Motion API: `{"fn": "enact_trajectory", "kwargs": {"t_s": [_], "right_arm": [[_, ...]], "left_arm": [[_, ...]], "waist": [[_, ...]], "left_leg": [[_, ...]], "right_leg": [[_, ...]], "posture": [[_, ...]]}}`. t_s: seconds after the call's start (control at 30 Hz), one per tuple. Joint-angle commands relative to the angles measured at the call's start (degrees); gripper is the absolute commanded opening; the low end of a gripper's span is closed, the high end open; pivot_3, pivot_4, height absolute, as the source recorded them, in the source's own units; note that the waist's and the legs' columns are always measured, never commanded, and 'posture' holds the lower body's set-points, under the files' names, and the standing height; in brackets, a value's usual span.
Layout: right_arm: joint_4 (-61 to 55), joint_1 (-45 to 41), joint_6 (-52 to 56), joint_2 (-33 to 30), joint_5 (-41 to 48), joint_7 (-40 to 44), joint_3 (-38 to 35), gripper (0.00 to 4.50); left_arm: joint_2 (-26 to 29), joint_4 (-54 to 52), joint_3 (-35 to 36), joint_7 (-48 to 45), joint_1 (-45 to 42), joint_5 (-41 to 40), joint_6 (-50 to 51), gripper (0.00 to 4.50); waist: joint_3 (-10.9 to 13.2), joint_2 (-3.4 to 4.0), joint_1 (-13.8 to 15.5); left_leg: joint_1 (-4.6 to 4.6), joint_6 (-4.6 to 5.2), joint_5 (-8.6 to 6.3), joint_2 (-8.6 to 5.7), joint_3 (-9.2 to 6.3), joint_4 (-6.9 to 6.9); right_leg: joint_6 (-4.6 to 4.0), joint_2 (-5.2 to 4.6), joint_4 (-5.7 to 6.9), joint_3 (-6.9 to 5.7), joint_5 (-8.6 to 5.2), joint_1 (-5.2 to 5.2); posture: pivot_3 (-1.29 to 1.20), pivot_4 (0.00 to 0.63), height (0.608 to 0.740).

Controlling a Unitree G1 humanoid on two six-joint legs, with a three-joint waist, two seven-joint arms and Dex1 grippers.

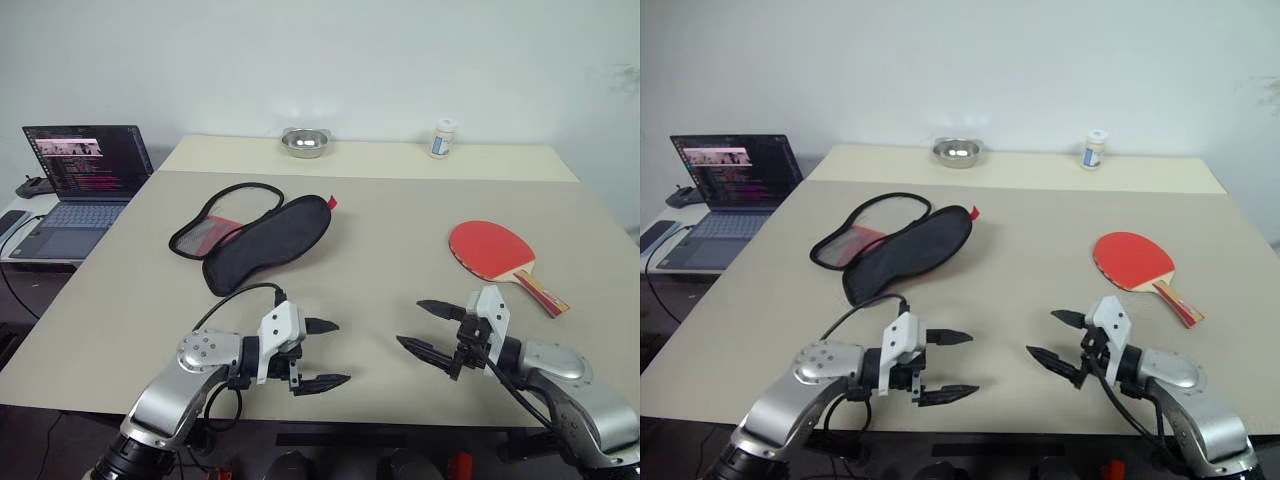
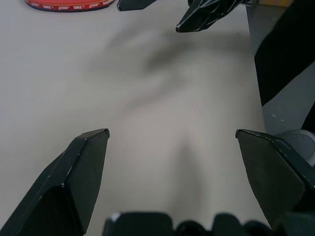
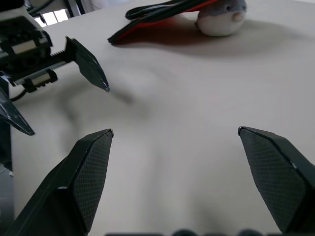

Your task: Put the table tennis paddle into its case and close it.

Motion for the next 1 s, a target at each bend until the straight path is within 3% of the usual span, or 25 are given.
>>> {"fn": "enact_trajectory", "kwargs": {"t_s": [0.03,0.23,0.5,0.73,1.0], "right_arm": [[-3.06,0.05,0.76,-1.55,1.42,-0.03,-2.76,4.47],[-3.83,-1.38,2.85,-3.68,4.04,0.14,-6.22,4.47],[-5.7,-6.41,8.49,-5.22,10.57,0.87,-7.48,4.47],[-9.52,-11.4,13.49,-4.72,15.97,-1.05,-7.23,4.47],[-10.85,-11.82,13.28,-2.69,15.37,-4.0,-4.73,4.47]], "left_arm": [[-0.61,-1.23,0.27,1.02,-1.93,0.69,-2.71,4.48],[-0.27,-3.57,6.62,4.82,-3.65,-2.18,-1.78,4.48],[7.89,0.24,17.65,0.95,-4.52,-8.51,0.66,4.48],[10.84,20.87,14.8,-0.41,-10.2,0.93,-8.7,4.48],[7.53,45.47,9.78,-2.83,-25.1,8.28,-19.31,4.48]], "waist": [[0.0,0.0,0.01],[0.03,-0.02,0.03],[0.11,-0.08,-0.02],[0.16,-0.15,0.06],[0.24,-0.33,0.45]], "left_leg": [[0.0,0.0,0.0,0.0,0.0,0.0],[0.02,0.0,0.0,0.0,-0.02,0.03],[0.03,-0.01,0.0,0.05,-0.1,-0.03],[0.04,-0.01,0.0,0.0,-0.09,-0.02],[-0.25,-0.01,-0.01,-0.03,-0.14,0.02]], "right_leg": [[0.0,0.0,0.0,0.0,0.0,0.0],[0.0,0.0,-0.01,-0.01,0.0,0.06],[-0.05,0.06,0.0,-0.1,-0.03,0.04],[-0.04,0.02,-0.04,-0.1,-0.03,0.08],[-0.29,0.0,-0.1,-0.19,0.15,-0.08]], "posture": [[0.0,0.15,0.74],[0.0,0.15,0.74],[0.0,0.15,0.74],[0.0,0.15,0.74],[0.0,0.15,0.74]]}}
